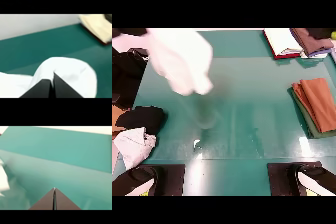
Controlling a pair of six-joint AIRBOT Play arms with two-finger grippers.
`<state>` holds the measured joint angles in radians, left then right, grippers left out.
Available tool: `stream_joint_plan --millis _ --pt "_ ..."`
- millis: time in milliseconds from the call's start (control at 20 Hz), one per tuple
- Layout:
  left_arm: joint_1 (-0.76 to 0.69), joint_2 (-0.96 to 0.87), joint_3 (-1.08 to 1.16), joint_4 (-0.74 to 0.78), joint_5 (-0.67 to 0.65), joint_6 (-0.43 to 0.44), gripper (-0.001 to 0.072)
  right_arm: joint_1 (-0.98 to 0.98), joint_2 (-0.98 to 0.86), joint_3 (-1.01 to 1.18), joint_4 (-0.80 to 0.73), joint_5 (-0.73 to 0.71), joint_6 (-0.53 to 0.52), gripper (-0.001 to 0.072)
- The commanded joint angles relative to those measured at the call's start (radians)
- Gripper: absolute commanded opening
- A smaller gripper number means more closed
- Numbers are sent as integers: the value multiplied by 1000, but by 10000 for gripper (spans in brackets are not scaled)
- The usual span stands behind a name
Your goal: Fold the shirts.
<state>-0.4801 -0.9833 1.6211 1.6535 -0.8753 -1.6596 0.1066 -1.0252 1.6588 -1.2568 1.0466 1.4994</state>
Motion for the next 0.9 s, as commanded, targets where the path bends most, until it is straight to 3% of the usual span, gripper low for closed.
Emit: stream_joint_plan --millis 0,50,100,150,200,350,550,700,850 --pt "-212 -120 15 -16 -26 12 23 -35 -47 110 0 101 -1 20" --pt "-253 -175 15 -28 -19 12 25 -35 -52 124 0 121 -1 20" --pt "-286 -237 15 -61 3 12 128 -35 -51 124 0 129 -1 20" --pt "-304 -293 15 -96 30 11 448 -34 -51 124 0 138 -1 20" --pt "-306 -334 15 -119 47 11 543 -28 -51 124 0 145 -1 20" --pt "-219 -387 15 -101 13 -12 543 -27 -51 124 0 164 -1 20" --pt "44 -402 -23 -136 -98 -80 543 -27 -51 124 1 170 -1 20" --pt "169 -409 -178 -255 -119 -74 543 -27 -52 124 0 169 -1 20" --pt "197 -411 -391 -315 -56 -61 543 -27 -52 124 0 169 -1 19"
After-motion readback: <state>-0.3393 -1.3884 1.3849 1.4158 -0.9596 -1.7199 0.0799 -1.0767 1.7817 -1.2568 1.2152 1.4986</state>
